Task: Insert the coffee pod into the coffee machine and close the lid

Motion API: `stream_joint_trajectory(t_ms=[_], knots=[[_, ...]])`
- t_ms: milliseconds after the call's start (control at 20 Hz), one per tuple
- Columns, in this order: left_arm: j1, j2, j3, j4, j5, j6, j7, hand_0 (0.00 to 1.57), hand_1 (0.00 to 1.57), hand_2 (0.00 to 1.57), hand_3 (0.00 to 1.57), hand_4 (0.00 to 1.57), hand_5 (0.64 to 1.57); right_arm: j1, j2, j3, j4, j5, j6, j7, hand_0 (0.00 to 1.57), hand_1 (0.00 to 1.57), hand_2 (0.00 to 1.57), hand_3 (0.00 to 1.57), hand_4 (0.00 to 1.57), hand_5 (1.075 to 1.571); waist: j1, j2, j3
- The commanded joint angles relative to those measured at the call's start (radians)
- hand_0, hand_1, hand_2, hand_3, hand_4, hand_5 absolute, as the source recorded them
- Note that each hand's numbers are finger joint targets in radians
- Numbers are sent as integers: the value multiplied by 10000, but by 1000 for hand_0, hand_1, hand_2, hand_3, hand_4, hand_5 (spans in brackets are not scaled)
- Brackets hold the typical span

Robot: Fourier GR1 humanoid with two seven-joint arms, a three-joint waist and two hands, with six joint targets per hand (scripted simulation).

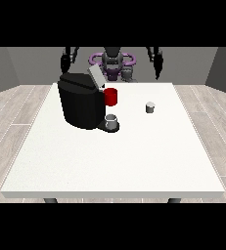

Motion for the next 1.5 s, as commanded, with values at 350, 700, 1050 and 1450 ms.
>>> stream_joint_trajectory(t_ms=[350, 700, 1050, 1450], knots=[[-53, 208, 824, 549, 820, -952, -2313, 0, 0, 0, 0, 282, 1571, 154, 728, -647, 226, -171, -922, -798, 0, 0, 0, 0, 109, 1571, -231, -220, -79], [-967, 1226, 760, 1198, -752, -656, -1979, 0, 0, 0, 0, 0, 1571, 68, 979, 163, -210, 75, -1689, -457, 0, 0, 0, 0, 217, 1571, -543, -112, -78], [-2903, 2477, 1879, 3102, -300, -1362, -1259, 0, 0, 0, 0, 0, 1571, -514, 989, 295, -238, -92, -1053, -955, 0, 0, 0, 0, 186, 1571, -1343, 1143, -80], [-4001, 2859, 1847, 4848, -800, -1579, -1069, 0, 0, 0, 0, 0, 1571, -811, 994, 228, 413, -270, -1006, -1225, 0, 0, 0, 0, 259, 1571, -1258, 1583, -77]])
